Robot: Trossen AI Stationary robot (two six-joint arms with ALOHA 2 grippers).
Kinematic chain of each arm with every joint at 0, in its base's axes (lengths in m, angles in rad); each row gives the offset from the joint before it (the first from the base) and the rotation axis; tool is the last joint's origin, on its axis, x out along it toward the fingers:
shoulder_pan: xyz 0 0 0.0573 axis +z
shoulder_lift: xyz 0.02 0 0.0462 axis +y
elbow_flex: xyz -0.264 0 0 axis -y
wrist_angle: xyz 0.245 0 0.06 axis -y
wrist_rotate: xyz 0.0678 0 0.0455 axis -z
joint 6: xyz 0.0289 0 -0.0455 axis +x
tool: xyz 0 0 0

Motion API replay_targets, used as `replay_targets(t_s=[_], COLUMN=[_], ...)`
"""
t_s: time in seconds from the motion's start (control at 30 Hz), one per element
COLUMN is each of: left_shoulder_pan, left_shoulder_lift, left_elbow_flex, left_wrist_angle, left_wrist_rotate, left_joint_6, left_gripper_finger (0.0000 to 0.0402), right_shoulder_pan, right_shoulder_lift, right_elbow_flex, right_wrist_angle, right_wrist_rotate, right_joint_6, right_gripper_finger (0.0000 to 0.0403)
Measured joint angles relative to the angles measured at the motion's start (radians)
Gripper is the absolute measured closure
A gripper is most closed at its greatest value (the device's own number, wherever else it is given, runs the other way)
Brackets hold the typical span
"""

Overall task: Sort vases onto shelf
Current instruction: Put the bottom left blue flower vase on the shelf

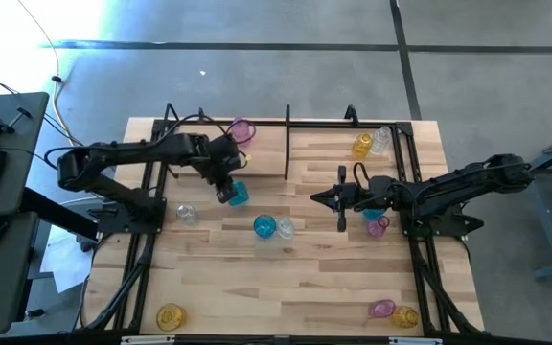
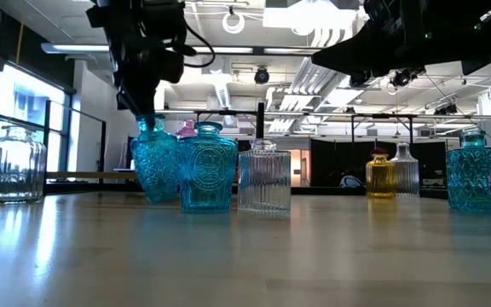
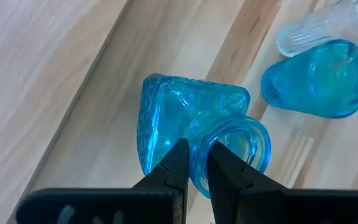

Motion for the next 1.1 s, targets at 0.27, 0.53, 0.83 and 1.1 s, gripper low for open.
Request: replay_targets(t_s=[0.27,0.53,0.83,1.1], left_shoulder_pan=[0.028,0.028,0.03,0.03], left_shoulder_lift=[0.013,0.006,-0.062,-0.292], left_elbow_flex=[0.0,0.001,0.0,-0.132], left_wrist_angle=[0.022,0.042,0.059,0.315], left_wrist_rotate=[0.065,0.064,-0.059,-0.067], left_joint_6=[0.026,0.054,0.208,0.244], left_gripper_finger=[0.0351,0.0292,0.0289,0.033], right_shoulder_pan=[0.0,0.0,-0.002,-0.002], right_shoulder_lift=[0.0,0.0,0.0,0.0], right_elbow_flex=[0.0,0.0,0.0,0.0], right_wrist_angle=[0.0,0.0,0.0,0.0], right_wrist_rotate=[0.0,0.0,0.038,0.09], right_joint_6=[0.0,0.026,0.014,-0.018], right_gripper_finger=[0.0403,0.0403,0.0402,0.04])
